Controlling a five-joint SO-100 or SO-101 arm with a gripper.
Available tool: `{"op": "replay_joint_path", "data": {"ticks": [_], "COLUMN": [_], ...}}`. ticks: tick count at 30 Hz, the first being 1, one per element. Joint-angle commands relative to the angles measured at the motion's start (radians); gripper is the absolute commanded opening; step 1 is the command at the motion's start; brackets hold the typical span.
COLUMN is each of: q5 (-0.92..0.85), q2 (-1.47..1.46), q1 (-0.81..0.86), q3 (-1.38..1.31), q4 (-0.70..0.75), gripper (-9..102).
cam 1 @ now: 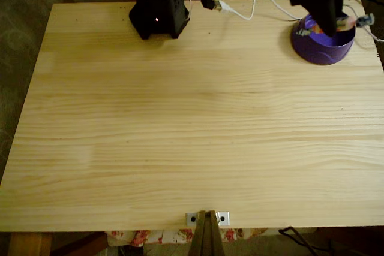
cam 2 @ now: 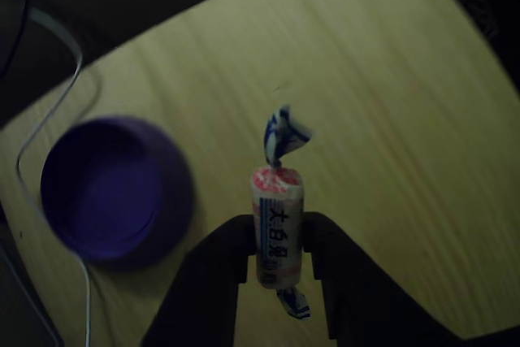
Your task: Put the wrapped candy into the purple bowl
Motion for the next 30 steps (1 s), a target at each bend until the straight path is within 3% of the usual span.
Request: {"op": "replay_joint_path", "data": {"ticks": [1, 12, 25, 30], "q5": [-0.012, -0.051, -0.052, -0.049], "q2": [-0.037, -0.318, -0.463, -0.509], "q1": [-0.054, -0.199, -0.302, -0.302], "q3": [-0.104, -0.417, -0.541, -0.588], "q4": [-0.023, 0.084, 0.066, 0.063], "gripper": [1, 1, 3, 9]}}
